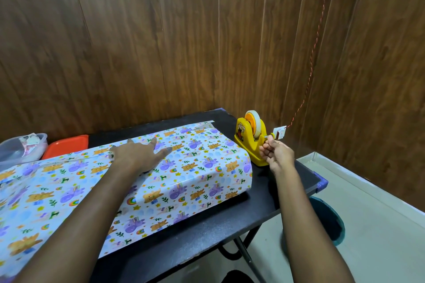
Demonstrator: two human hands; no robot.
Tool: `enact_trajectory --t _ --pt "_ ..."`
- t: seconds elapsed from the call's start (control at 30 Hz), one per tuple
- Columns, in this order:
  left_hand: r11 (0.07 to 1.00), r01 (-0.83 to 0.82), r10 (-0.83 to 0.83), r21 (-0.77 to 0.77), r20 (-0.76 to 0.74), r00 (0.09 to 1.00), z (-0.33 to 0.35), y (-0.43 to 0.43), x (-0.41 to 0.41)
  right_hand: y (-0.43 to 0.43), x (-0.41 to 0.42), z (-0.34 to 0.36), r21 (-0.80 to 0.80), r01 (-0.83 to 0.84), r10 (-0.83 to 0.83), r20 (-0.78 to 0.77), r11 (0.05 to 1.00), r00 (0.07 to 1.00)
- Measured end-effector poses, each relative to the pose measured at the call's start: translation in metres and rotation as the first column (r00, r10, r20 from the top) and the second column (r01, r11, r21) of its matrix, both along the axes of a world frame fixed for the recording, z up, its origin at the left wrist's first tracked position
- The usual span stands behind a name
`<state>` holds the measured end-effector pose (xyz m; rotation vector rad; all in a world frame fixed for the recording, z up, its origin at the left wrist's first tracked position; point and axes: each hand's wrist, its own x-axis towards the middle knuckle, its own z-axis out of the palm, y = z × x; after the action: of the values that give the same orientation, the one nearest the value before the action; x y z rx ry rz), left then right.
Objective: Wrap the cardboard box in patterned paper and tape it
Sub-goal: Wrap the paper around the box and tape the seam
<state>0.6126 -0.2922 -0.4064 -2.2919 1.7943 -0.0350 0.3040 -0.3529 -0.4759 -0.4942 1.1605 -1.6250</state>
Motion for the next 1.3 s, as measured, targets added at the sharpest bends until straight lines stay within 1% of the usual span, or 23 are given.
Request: enact_trajectory --t 0.03,0.07,0.1,0.17,0.2,0.27,0.3,0.37,0.43,0.47,0.5,0.53,0.57,0.63,0.67,0.7,0.73,0.83,1.0,1.1,1.13,1.2,1.3 --pt "1.0 0.0 0.0 -0.003 0.0 1.0 -0.001 -0.001 0.0 0.0 0.001 0.002 0.012 0.006 -0.007 0.031 1.0 1.0" --pt "1.0 0.001 -0.001 -0.006 0.0 1.0 -0.001 -0.001 0.0 -0.003 0.004 0.002 0.023 0.039 -0.039 0.001 0.999 0.999" --pt "1.0 0.002 -0.002 -0.006 0.0 1.0 -0.001 -0.001 0.001 -0.005 0.007 0.002 0.025 0.096 -0.093 -0.102 0.995 0.99" --pt "1.0 0.004 -0.004 -0.009 0.002 1.0 -0.001 -0.002 0.002 -0.006 0.013 0.002 -0.026 0.206 -0.203 -0.342 0.978 0.918" --pt "1.0 0.007 -0.007 -0.011 0.005 1.0 -0.002 -0.002 0.002 -0.007 0.013 -0.001 -0.046 0.222 -0.222 -0.391 0.974 0.893" --pt "1.0 0.013 -0.013 -0.016 0.009 1.0 -0.002 -0.002 0.002 -0.007 0.013 -0.007 -0.06 0.198 -0.205 -0.427 0.978 0.881" --pt "1.0 0.014 -0.013 -0.014 0.007 1.0 -0.002 -0.002 0.002 -0.007 0.011 -0.011 -0.075 0.195 -0.207 -0.481 0.978 0.852" --pt "1.0 0.011 -0.011 -0.019 0.004 1.0 -0.002 -0.002 0.001 -0.007 0.008 -0.016 -0.109 0.209 -0.228 -0.663 0.972 0.713" --pt "1.0 0.01 -0.01 -0.023 0.005 1.0 -0.001 -0.001 0.001 -0.007 0.008 -0.016 -0.138 0.245 -0.262 -0.754 0.96 0.602" --pt "1.0 0.012 -0.012 -0.022 0.005 1.0 -0.001 -0.001 0.001 -0.007 0.009 -0.016 -0.145 0.261 -0.276 -0.763 0.954 0.585" --pt "1.0 0.014 -0.014 -0.025 0.004 1.0 -0.001 -0.001 0.001 -0.007 0.01 -0.016 -0.145 0.259 -0.276 -0.757 0.955 0.593" --pt "0.999 0.015 -0.015 -0.028 0.002 1.0 -0.001 -0.001 0.0 -0.008 0.011 -0.016 -0.144 0.252 -0.278 -0.711 0.957 0.647" --pt "0.999 0.014 -0.014 -0.03 0.0 1.0 -0.002 -0.001 0.001 -0.009 0.012 -0.016 -0.134 0.25 -0.277 -0.626 0.959 0.729" --pt "0.999 0.014 -0.014 -0.033 0.001 1.0 -0.002 0.0 0.001 -0.006 0.014 -0.013 -0.078 0.218 -0.231 -0.396 0.973 0.889" --pt "0.999 0.016 -0.015 -0.031 0.003 1.0 -0.002 0.0 0.001 -0.005 0.014 -0.011 -0.054 0.196 -0.203 -0.304 0.979 0.931" --pt "0.999 0.017 -0.017 -0.031 0.004 1.0 -0.002 0.0 0.001 -0.004 0.013 -0.009 -0.042 0.18 -0.185 -0.239 0.983 0.953" --pt "0.999 0.017 -0.017 -0.031 0.005 1.0 -0.002 0.0 0.002 -0.002 0.013 -0.007 -0.039 0.165 -0.17 -0.211 0.985 0.962" --pt "0.999 0.02 -0.019 -0.036 0.007 1.0 -0.002 0.0 0.002 -0.003 0.011 -0.006 -0.056 0.16 -0.169 -0.309 0.986 0.936" --pt "0.999 0.023 -0.023 -0.037 0.01 1.0 -0.003 -0.002 0.002 -0.002 0.003 -0.011 -0.081 0.069 -0.094 -0.356 0.994 0.93" --pt "0.999 0.022 -0.022 -0.04 0.008 1.0 -0.003 -0.003 0.002 -0.005 0.0 -0.009 -0.057 0.06 -0.078 -0.391 0.997 0.917" --pt "0.999 0.021 -0.021 -0.04 0.008 1.0 -0.004 -0.003 0.003 -0.006 0.0 -0.009 -0.044 0.054 -0.066 -0.361 0.998 0.93" --pt "0.999 0.021 -0.021 -0.039 0.011 1.0 -0.004 -0.003 0.003 -0.006 -0.002 -0.01 -0.023 0.011 -0.016 -0.24 1.0 0.971" --pt "0.999 0.022 -0.022 -0.043 0.014 1.0 -0.003 -0.002 0.002 -0.004 -0.005 -0.013 -0.032 -0.047 0.044 -0.107 0.998 0.993"
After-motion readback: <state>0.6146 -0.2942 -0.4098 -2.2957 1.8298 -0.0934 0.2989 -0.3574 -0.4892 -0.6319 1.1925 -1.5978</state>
